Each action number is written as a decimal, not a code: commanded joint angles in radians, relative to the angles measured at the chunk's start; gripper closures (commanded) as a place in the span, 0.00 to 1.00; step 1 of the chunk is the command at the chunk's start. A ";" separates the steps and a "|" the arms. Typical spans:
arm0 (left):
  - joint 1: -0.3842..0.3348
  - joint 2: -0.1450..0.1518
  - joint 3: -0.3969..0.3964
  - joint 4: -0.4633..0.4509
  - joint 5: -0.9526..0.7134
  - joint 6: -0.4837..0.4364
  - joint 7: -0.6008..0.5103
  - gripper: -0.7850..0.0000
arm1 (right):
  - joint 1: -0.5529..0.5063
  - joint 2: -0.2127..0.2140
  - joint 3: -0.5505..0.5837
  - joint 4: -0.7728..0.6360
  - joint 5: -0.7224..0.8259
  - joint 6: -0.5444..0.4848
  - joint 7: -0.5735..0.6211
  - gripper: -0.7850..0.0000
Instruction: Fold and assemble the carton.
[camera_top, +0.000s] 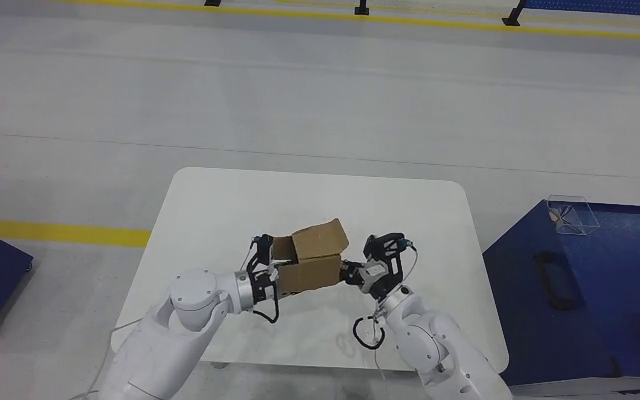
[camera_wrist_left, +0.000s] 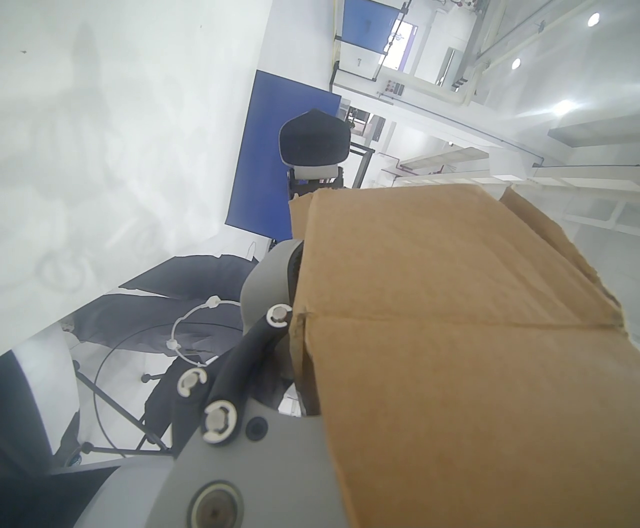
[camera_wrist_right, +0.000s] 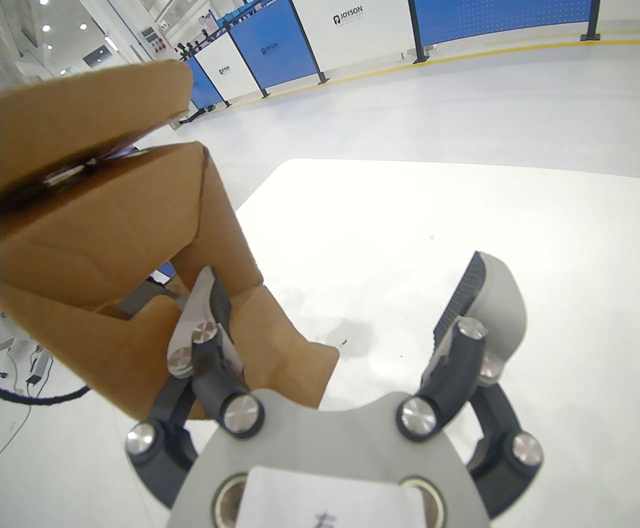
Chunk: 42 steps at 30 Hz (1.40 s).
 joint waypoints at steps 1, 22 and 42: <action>-0.001 -0.001 -0.002 0.005 -0.007 -0.001 -0.006 1.00 | -0.006 0.001 0.013 -0.006 0.013 -0.007 -0.001 0.00; -0.029 -0.006 -0.015 0.056 -0.078 0.007 -0.077 1.00 | -0.036 0.012 0.135 0.122 0.328 -0.171 0.230 0.00; -0.050 -0.015 0.011 0.080 -0.062 0.011 -0.085 1.00 | -0.036 0.016 0.178 0.073 0.539 -0.239 0.291 0.00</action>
